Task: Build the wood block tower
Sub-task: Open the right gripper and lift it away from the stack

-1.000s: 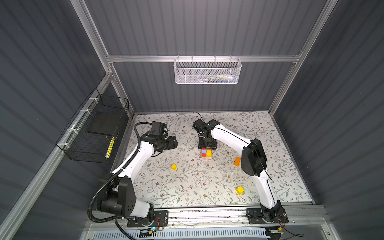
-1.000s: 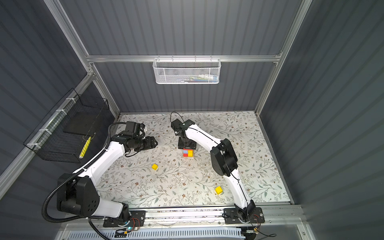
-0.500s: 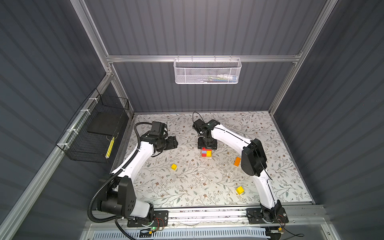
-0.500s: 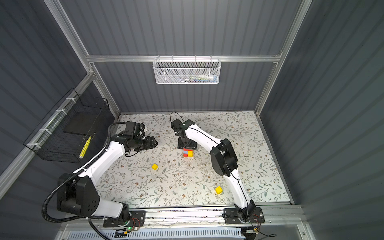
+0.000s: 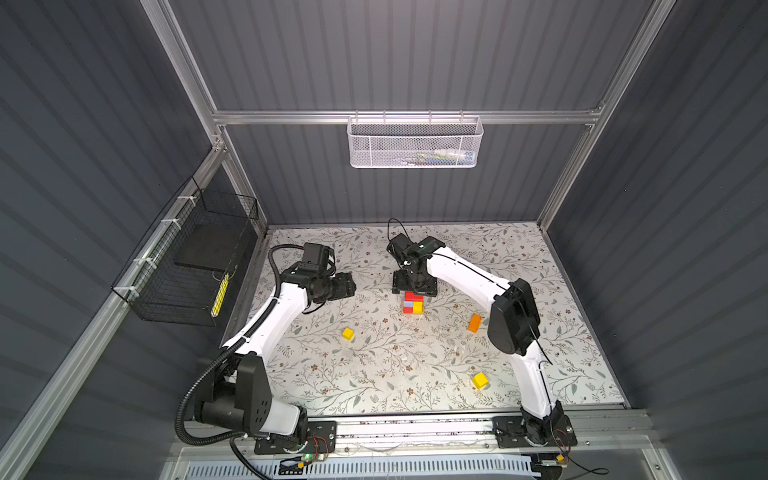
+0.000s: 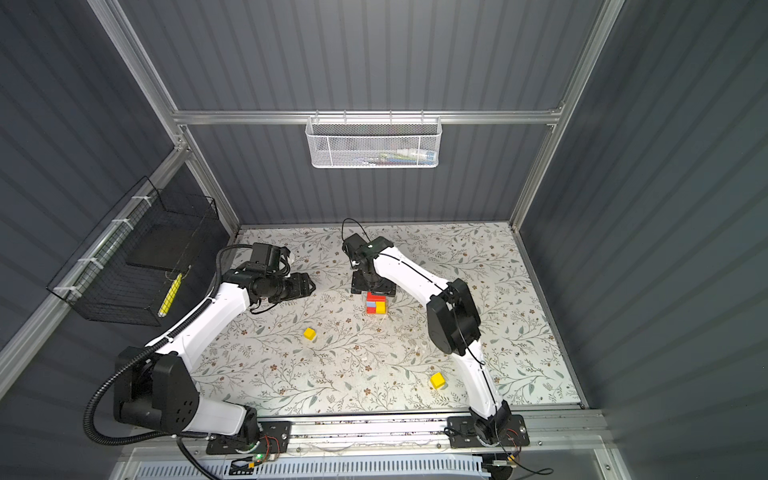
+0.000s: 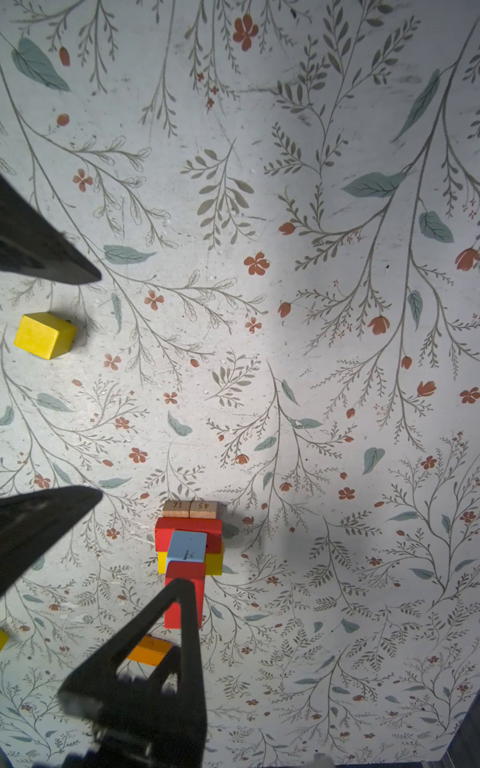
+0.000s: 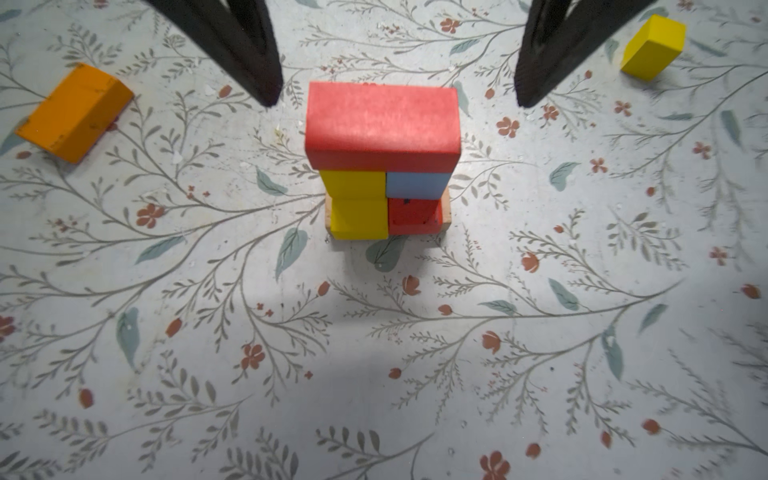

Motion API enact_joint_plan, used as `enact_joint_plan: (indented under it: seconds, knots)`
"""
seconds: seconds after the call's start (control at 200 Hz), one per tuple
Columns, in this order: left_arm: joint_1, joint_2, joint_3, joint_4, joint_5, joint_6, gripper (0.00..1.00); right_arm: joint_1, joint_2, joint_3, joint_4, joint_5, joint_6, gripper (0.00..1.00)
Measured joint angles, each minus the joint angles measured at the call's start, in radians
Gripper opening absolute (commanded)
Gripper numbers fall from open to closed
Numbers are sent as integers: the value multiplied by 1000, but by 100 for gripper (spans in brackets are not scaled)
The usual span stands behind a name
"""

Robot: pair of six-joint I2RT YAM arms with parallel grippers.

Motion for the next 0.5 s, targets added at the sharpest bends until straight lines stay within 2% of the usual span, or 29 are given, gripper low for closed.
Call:
enact_joint_plan:
  seconds: [0.065,0.145,0.295,0.495]
  knots:
    - [0,0,0,0,1,0,76,0,-60,-23,13,2,-2,99]
    - [0,0,0,0,6,0,76,0,-161,-82,42,18,-4,99]
    - [0,0,0,-1,15,0,76,-26,-408,-302,129,30,-23,99]
    - [0,0,0,-1,30,7,76,-212,-665,-660,237,-5,-51,92]
